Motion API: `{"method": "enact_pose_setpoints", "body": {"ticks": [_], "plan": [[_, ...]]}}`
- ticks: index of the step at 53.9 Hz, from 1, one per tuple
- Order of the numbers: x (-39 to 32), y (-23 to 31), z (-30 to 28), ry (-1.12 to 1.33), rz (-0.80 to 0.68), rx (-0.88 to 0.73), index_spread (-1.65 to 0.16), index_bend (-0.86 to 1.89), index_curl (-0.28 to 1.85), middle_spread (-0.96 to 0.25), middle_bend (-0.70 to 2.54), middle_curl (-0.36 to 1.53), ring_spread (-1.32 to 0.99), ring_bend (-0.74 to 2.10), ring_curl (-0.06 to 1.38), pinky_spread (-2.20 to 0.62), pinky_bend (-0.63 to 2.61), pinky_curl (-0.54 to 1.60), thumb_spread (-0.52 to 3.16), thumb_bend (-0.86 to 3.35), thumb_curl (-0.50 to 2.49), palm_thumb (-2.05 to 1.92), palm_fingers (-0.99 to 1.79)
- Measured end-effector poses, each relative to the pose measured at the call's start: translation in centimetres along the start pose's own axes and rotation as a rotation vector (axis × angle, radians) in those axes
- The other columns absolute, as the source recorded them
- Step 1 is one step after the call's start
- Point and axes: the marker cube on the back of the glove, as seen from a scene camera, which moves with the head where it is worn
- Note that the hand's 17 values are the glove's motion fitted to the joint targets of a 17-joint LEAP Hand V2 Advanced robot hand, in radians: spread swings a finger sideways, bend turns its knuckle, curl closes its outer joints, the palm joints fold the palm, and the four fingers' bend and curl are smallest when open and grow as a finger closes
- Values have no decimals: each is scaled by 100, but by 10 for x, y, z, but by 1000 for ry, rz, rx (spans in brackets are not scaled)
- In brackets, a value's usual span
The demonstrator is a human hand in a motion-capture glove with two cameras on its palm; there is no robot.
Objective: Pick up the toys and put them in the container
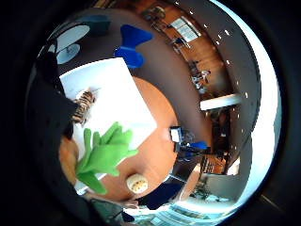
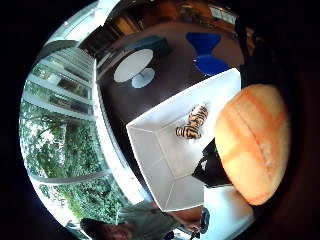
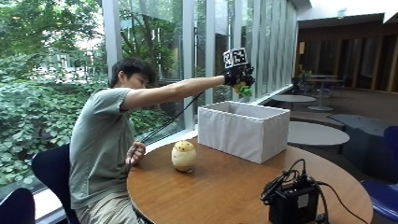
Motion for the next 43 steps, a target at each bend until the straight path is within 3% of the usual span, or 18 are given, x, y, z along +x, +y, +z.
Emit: {"method": "enact_pose_setpoints", "body": {"ticks": [7,12,14,20,29,37,43], "plan": [[3,5,13,34,-74,-103,-40,15,90,-34,62,82,-41,111,69,-37,117,47,61,-3,107,62,61],[0,9,10,-7,-53,-118,-35,4,79,-27,39,75,-33,91,66,-26,126,52,90,-4,96,45,-20],[0,11,5,-30,-37,-100,-35,2,72,-23,29,70,-27,78,61,-20,129,50,97,-4,91,41,-32],[16,29,-10,-14,-165,-125,-32,4,59,-15,17,61,-18,60,50,-11,128,45,112,-3,80,34,-26],[8,45,-42,129,11,-196,-29,6,46,-9,15,54,-11,52,45,-4,118,41,124,-3,66,24,-24],[52,100,-83,138,48,-159,-26,6,37,-7,14,48,-9,48,43,-1,115,38,129,-2,57,20,-22],[91,148,-111,36,193,-162,-25,7,32,-5,14,45,-8,46,42,0,112,37,132,-2,52,17,-22]]}}
